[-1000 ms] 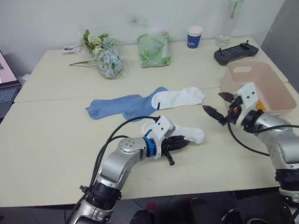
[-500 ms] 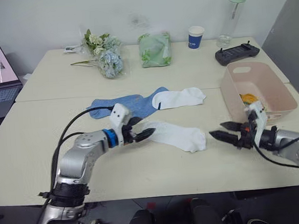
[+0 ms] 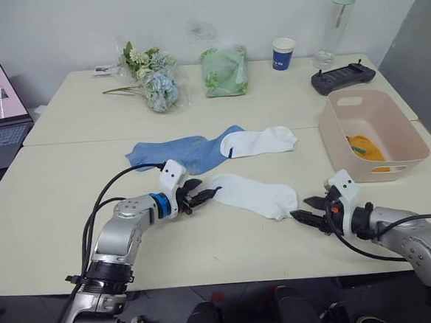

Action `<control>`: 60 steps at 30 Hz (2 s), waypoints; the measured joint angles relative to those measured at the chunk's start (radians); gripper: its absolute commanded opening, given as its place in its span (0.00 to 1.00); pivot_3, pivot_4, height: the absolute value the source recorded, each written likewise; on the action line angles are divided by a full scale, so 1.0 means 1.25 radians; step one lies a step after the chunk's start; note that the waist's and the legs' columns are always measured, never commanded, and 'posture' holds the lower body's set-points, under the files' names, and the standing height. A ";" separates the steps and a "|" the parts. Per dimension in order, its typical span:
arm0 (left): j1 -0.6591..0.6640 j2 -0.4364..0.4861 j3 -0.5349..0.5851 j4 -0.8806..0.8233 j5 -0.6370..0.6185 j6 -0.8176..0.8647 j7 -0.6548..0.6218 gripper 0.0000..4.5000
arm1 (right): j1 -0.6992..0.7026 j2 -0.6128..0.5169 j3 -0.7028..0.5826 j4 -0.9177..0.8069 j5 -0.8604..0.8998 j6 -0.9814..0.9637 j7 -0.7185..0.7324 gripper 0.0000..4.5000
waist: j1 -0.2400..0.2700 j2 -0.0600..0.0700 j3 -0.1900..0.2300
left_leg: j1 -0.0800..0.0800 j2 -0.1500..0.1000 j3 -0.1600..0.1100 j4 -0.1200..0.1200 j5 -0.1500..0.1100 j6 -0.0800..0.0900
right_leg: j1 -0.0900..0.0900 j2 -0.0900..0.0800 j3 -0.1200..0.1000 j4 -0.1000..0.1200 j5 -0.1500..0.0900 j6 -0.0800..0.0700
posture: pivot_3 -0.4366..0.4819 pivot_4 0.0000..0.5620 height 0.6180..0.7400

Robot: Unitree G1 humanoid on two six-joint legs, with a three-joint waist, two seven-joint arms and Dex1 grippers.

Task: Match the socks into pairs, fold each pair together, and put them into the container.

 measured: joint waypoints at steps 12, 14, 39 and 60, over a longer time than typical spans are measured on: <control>0.053 0.001 0.011 -0.063 -0.013 0.019 -0.011 0.00 | -0.017 0.009 0.028 0.042 -0.024 -0.046 0.037 0.01 | -0.001 0.000 0.000 | 0.000 0.000 0.000 0.000 0.000 0.000 | 0.000 0.000 0.000 0.000 0.000 0.000 | 0.48 0.27 1.00; 0.093 0.010 0.033 -0.130 -0.047 0.065 -0.012 0.00 | -0.029 -0.002 0.029 0.049 -0.010 -0.035 0.063 0.01 | -0.003 0.000 0.000 | 0.000 0.000 0.000 0.000 0.000 0.000 | -0.001 0.000 0.001 0.000 0.000 0.000 | 0.48 0.27 1.00; 0.402 -0.054 0.146 -0.461 -0.218 0.217 0.175 0.09 | -0.161 -0.134 0.132 0.181 -0.063 -0.080 0.269 0.10 | 0.003 0.000 0.000 | 0.001 0.000 0.000 0.000 -0.002 0.004 | 0.002 0.000 0.000 -0.002 0.000 0.000 | 0.48 0.27 1.00; 0.297 0.264 0.014 -0.279 0.082 -0.431 -0.222 0.68 | -0.007 -0.223 0.146 0.024 -0.265 -0.590 0.414 0.76 | 0.003 0.000 0.001 | 0.011 0.001 0.001 -0.009 -0.002 0.005 | 0.012 0.000 -0.001 -0.010 0.000 0.000 | 0.48 0.27 1.00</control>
